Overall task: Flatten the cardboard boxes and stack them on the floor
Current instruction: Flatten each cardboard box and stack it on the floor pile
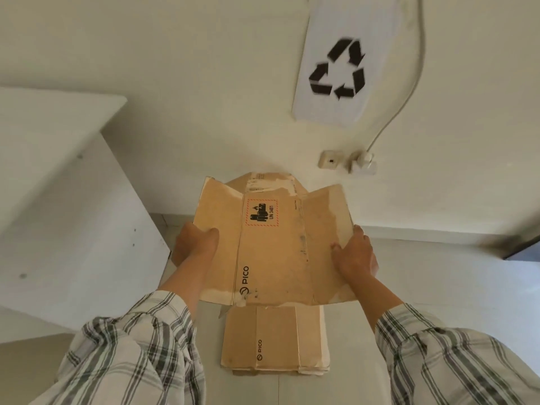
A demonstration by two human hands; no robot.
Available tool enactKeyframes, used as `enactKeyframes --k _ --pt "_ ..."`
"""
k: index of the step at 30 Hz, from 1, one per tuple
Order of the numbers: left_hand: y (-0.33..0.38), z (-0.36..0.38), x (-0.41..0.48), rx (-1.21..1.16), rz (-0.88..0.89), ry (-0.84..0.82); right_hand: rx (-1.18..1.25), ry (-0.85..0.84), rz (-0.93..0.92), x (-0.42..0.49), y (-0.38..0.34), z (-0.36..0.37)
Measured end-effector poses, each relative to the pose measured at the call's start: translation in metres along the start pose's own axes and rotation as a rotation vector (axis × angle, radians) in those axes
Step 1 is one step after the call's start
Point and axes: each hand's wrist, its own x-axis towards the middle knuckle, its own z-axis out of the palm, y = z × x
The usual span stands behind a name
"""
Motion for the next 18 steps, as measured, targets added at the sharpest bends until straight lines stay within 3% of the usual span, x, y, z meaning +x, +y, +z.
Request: enactKeyframes --k 10,18 --pt "-0.170 0.239 0.046 0.055 -0.042 -0.064 -0.027 -0.059 0.039 0.050 0.185 0.244" --pt "-0.251 0.333 0.057 0.108 -0.115 -0.180 -0.055 -0.144 0.079 0.057 0.260 0.332"
